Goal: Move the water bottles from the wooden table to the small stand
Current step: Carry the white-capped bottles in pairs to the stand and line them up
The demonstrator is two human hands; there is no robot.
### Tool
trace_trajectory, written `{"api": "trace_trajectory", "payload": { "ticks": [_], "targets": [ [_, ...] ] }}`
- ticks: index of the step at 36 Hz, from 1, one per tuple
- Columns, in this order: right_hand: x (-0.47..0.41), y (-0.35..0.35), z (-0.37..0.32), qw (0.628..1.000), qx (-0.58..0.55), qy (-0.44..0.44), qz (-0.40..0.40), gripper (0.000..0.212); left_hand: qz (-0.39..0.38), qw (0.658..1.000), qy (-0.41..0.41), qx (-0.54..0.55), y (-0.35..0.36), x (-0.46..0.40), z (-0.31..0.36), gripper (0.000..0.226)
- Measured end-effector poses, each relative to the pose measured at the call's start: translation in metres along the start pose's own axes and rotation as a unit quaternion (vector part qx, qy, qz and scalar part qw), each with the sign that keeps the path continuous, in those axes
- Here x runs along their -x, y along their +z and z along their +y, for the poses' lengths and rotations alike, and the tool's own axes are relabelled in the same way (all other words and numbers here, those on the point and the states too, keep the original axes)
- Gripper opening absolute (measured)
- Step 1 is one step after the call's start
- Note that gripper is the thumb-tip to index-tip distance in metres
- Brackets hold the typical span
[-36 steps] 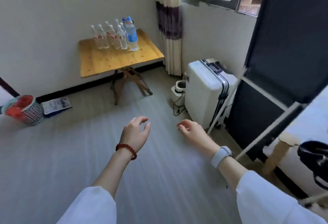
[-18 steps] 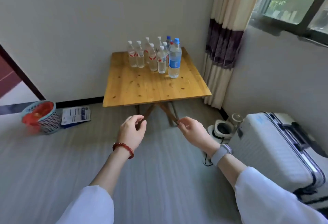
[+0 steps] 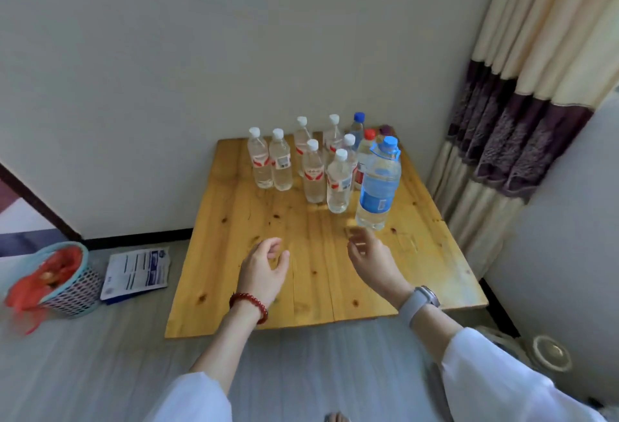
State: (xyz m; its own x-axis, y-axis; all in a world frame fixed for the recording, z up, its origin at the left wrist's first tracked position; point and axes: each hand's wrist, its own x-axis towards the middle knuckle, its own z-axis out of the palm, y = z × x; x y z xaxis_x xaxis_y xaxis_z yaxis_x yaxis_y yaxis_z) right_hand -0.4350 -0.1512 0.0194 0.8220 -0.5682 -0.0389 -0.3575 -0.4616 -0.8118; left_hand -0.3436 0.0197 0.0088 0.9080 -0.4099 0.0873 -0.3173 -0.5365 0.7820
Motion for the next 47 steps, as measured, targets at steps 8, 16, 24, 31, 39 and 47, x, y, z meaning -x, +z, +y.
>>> {"api": "trace_trajectory", "payload": {
  "ticks": [8, 16, 24, 31, 39, 47],
  "targets": [
    [-0.16, 0.035, -0.002, 0.999, -0.02, 0.001, 0.036, 0.066, -0.044, 0.998, -0.027, 0.027, 0.037, -0.154, -0.013, 0.051],
    [-0.254, 0.079, 0.024, 0.982, -0.078, 0.092, 0.147, 0.084, -0.15, 0.983, -0.044, 0.094, 0.09, -0.291, -0.044, 0.088],
    [-0.306, 0.109, 0.052, 0.954, -0.114, 0.158, 0.228, 0.076, -0.224, 0.966, -0.005, 0.131, 0.147, -0.373, -0.073, 0.094],
    [-0.302, 0.114, 0.049, 0.948, -0.114, 0.162, 0.25, 0.071, -0.246, 0.952, 0.06, 0.171, 0.158, -0.38, -0.073, 0.072],
    [-0.246, 0.109, 0.033, 0.954, -0.123, 0.191, 0.194, 0.058, -0.198, 0.963, 0.112, 0.144, 0.125, -0.341, -0.079, 0.069],
    [-0.148, 0.098, 0.023, 0.949, -0.147, 0.209, 0.184, 0.062, -0.263, 0.952, 0.119, 0.104, 0.084, -0.266, -0.076, 0.081]
  ]
}}
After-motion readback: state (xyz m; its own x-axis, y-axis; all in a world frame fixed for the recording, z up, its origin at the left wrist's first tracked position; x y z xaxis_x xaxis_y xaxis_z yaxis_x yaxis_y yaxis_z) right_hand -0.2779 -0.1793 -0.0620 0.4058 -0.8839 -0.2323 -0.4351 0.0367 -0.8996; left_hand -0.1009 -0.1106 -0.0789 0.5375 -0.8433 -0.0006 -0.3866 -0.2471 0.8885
